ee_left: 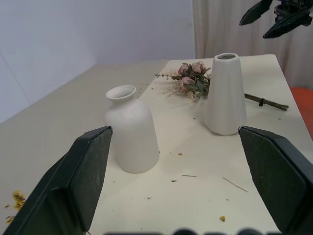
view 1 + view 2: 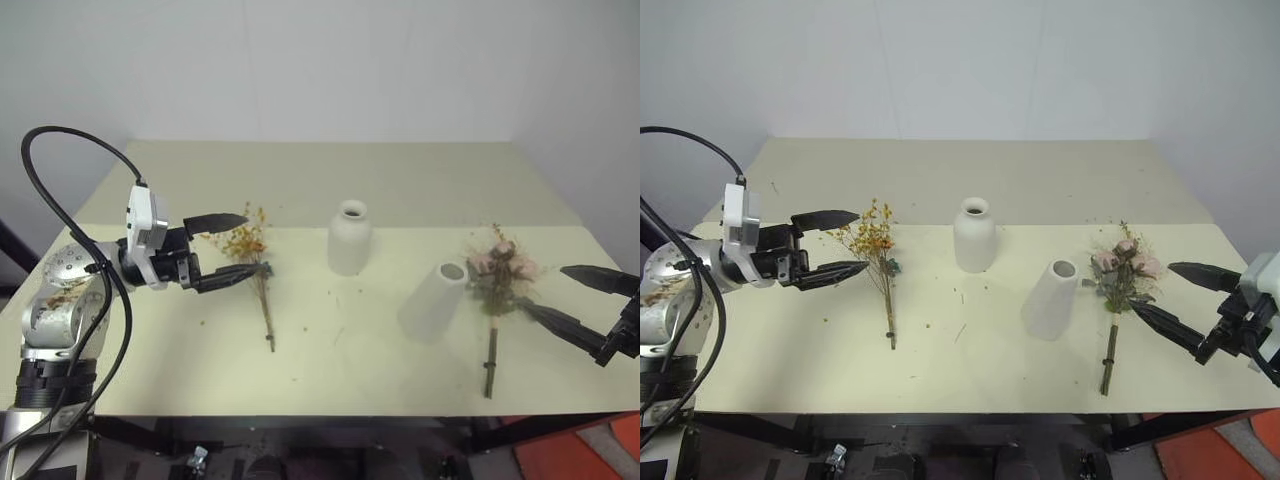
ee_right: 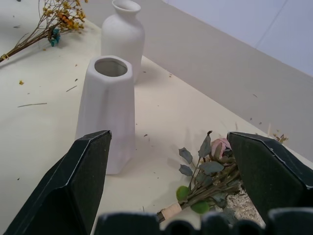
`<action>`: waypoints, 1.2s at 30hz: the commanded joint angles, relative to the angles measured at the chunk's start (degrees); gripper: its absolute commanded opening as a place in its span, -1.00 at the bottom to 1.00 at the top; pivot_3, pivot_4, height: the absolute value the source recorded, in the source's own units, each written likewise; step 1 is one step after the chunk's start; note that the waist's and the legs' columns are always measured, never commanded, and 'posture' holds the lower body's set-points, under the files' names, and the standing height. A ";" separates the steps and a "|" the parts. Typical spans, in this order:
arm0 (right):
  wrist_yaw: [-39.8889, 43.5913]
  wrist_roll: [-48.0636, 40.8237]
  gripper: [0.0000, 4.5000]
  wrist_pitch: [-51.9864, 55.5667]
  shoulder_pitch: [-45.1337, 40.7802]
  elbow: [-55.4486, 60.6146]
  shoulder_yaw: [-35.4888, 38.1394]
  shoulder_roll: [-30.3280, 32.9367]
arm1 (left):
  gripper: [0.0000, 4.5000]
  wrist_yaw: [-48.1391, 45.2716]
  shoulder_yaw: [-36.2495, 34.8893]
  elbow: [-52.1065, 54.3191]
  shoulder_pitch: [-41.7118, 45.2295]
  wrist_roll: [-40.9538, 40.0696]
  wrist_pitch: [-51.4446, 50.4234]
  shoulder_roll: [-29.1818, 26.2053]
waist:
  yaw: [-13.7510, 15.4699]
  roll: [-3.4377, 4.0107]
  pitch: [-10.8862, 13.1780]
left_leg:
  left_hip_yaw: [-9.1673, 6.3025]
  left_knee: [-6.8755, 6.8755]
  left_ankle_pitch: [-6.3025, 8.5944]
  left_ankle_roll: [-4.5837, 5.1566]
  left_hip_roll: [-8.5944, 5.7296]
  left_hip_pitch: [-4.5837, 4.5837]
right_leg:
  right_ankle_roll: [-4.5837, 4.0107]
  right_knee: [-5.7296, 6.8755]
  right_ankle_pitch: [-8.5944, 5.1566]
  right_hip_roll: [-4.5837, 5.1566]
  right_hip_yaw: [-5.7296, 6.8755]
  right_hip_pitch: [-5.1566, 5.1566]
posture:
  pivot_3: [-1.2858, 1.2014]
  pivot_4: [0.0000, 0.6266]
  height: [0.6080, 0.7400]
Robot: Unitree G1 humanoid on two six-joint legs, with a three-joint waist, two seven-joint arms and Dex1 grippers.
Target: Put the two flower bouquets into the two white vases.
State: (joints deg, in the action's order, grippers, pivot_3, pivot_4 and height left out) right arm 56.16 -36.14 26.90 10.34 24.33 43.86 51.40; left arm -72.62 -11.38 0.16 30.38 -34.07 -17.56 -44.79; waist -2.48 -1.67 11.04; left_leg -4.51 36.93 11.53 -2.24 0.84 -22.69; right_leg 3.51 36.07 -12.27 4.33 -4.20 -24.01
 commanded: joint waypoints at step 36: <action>3.41 -3.72 0.98 -1.27 -16.40 0.33 -9.94 4.57 | 1.00 76.64 -1.55 29.44 6.36 10.49 -72.94 26.41 | 0.52 -0.11 -0.01 | -0.08 0.21 0.00 0.00 -0.07 0.06 | 0.13 0.02 0.08 0.00 0.03 0.19 | 0.03 -0.52 1.00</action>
State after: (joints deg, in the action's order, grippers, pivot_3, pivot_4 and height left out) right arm 59.04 -38.56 26.46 -4.80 23.25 33.42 54.77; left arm -0.84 -12.89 30.46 34.65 -27.68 -85.00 -19.39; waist -1.96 -1.78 11.04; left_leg -4.58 37.15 11.53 -2.24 0.76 -22.59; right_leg 3.64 36.07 -12.19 4.34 -4.17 -23.75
